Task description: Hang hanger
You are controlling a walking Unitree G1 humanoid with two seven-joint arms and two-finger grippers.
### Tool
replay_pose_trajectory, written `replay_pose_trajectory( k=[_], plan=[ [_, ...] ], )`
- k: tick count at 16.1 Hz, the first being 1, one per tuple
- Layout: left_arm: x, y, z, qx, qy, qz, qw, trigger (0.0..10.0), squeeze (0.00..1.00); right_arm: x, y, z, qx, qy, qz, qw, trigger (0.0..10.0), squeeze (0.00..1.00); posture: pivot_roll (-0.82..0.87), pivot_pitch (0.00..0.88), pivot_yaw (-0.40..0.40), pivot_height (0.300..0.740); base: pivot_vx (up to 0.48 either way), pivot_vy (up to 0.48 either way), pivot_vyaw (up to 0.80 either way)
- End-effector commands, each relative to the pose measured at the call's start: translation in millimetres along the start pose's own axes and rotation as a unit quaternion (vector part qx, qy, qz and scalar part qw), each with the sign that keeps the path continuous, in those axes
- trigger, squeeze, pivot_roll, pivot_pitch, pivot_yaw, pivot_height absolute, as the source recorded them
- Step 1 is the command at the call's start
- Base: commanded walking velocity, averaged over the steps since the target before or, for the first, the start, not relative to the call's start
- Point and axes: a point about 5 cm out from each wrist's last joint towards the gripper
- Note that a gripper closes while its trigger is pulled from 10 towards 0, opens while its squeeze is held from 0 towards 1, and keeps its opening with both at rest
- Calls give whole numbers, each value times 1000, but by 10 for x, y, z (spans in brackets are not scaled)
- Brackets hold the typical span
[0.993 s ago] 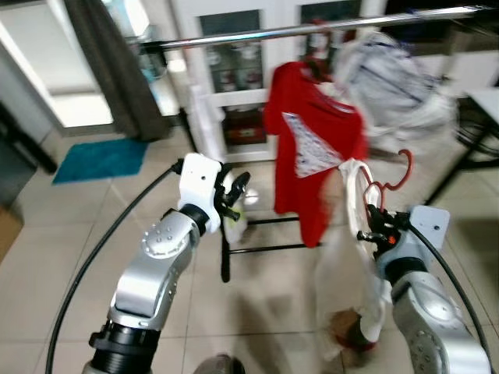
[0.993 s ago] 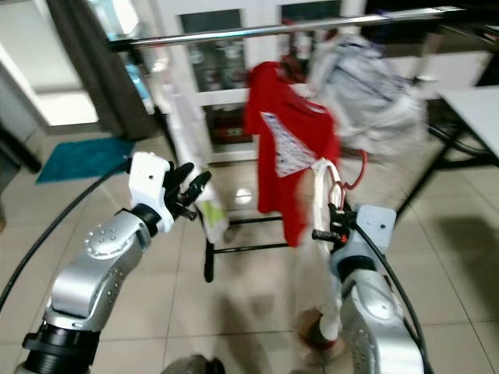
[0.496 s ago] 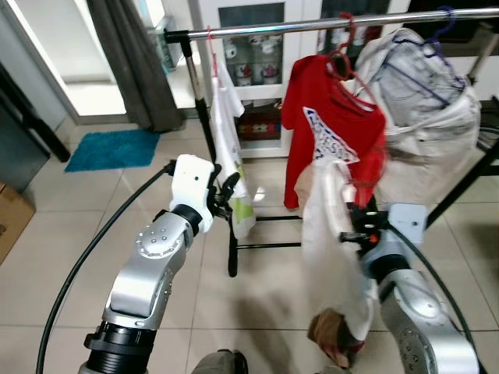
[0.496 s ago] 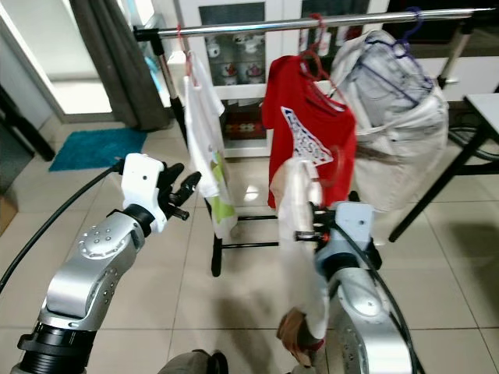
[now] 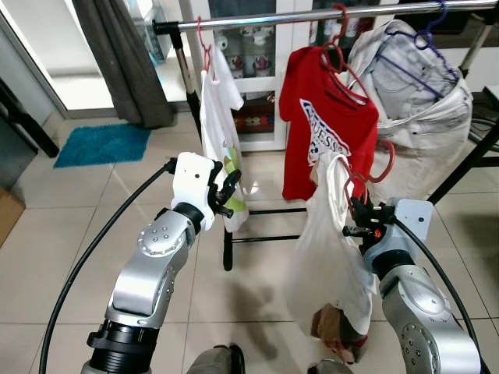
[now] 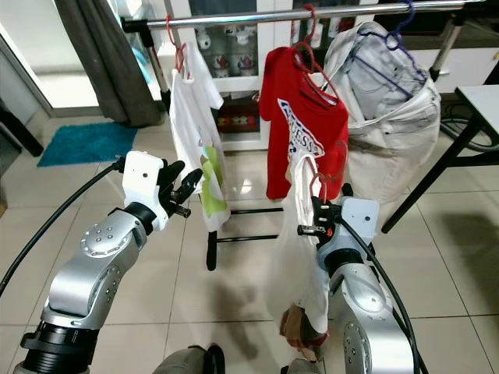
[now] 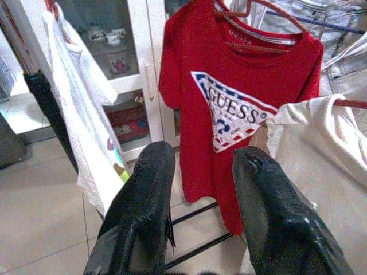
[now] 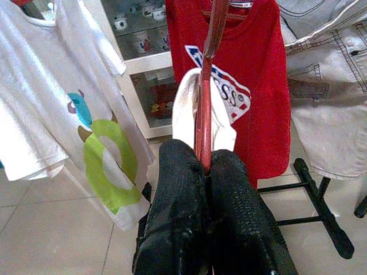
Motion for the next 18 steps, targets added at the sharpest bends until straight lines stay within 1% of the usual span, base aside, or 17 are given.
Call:
replay_pose_trajectory(
  k=[1,8,18],
  plan=[
    [-1,-8,36,5,2,2,1000,10000,0,53,-17,15,1,4,-15,1000,10000,0,-16,98,91,740,240,0,0],
    [18,0,36,3,-1,-3,1000,10000,0,59,-7,8,-2,7,-17,1000,10000,0,-16,99,89,740,295,0,0],
    [29,5,31,-2,-2,-6,1000,10000,0,66,1,-14,-9,8,-19,1000,10000,0,-15,95,91,740,348,0,0]
  ],
)
Point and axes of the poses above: a point about 5 cm out from each wrist's last joint towards the gripper, its own y axis pointing out of the wrist towards the gripper, its own x axis along the axis of the wrist's last joint, z = x × y, and after that the axes turned 8 degrees about y, right-handed
